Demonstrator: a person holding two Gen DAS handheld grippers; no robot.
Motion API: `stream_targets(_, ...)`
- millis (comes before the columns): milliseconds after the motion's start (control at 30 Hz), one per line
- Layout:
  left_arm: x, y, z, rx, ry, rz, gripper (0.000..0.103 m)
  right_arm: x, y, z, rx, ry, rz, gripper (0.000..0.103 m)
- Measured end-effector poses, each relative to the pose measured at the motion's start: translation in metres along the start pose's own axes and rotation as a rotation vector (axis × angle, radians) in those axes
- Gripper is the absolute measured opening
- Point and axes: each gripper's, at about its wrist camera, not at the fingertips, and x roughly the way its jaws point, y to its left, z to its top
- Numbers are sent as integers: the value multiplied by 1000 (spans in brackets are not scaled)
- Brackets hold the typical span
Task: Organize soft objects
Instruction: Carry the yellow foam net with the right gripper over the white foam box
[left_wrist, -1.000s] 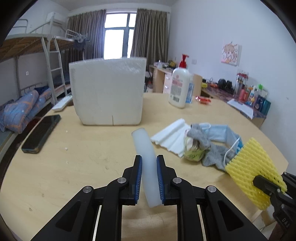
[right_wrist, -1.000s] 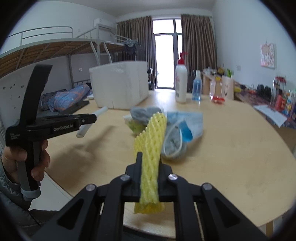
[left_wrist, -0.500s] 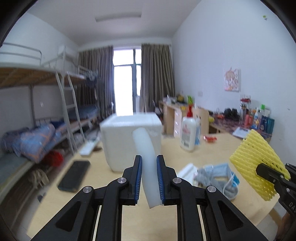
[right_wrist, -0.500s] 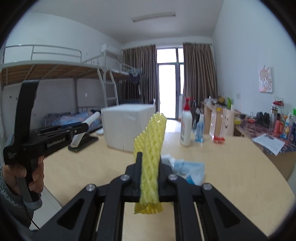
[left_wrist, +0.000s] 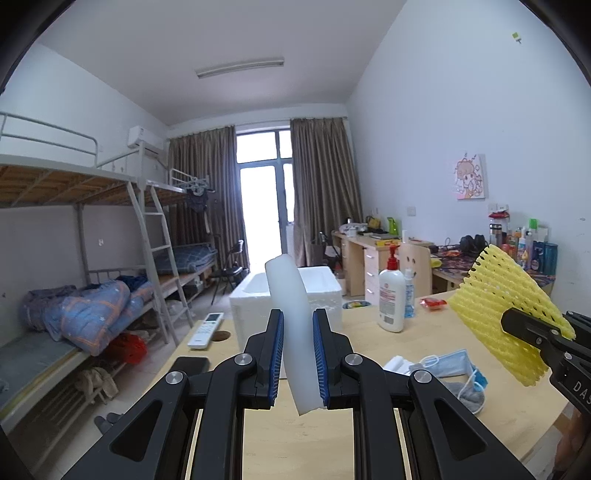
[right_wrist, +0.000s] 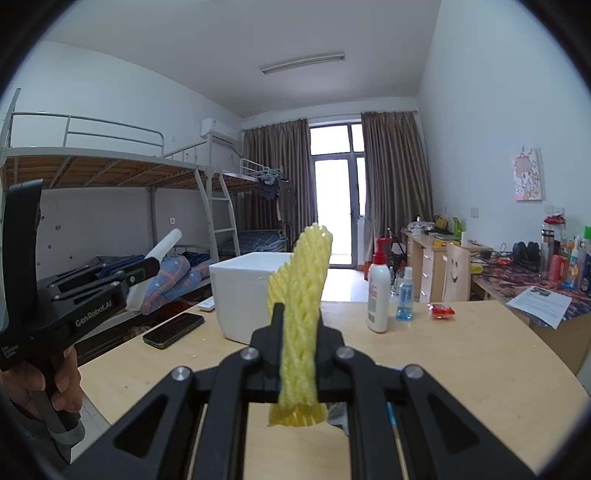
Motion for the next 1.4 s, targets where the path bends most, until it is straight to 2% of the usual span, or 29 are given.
stream_targets(433,-9,25,-7,-12,31,85,17,25,31,6,-9,13,110,14)
stream_targets(900,16,38,7,-21,79,35,17,46,38,22,-22,36,109,14)
stream_targets(1400,53,42,35,-33,83,-5,17,75,35,55,-41,51,65,14)
